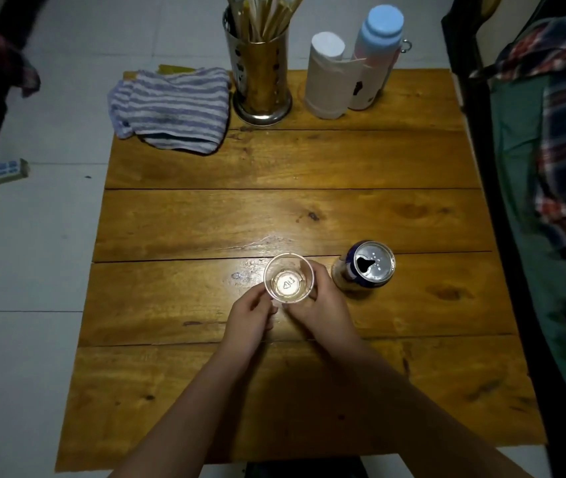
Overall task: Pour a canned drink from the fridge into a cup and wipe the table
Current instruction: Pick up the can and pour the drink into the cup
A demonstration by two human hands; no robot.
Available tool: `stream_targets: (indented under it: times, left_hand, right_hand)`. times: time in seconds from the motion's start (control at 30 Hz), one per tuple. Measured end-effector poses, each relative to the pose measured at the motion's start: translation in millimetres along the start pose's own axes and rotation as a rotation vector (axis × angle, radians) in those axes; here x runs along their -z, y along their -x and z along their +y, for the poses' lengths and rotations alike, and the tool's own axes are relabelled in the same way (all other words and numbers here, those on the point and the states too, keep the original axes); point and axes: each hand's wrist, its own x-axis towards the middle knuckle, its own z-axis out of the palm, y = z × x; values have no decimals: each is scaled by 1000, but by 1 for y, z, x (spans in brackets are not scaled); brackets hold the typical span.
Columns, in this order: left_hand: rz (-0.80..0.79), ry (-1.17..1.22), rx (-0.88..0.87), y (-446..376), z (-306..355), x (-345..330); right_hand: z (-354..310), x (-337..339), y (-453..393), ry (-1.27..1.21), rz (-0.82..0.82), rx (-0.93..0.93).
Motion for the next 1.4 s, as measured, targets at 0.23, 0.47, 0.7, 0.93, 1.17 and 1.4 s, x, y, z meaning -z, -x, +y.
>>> stream_targets:
  times: [0.23, 0.47, 0.7, 0.93, 1.17, 1.4]
  left_hand:
    - [23, -20, -40, -1, -3, -5]
    - [109, -232, -123, 2, -4, -2]
    - [140, -643, -279, 12, -3, -1]
    - [178, -570, -332, 4, -4, -16]
    - [203, -436, -369, -3, -6, -22]
    - [202, -363, -374, -9, -6, -25]
  right_hand:
    - [11, 6, -1, 1, -45, 12]
    - [18, 32, 28, 139, -109, -26]
    - [31, 85, 48, 311, 113, -43]
    - [25, 104, 27, 147, 170, -42]
    - [13, 95, 9, 75, 147, 22]
    - [11, 90, 7, 22, 187, 34]
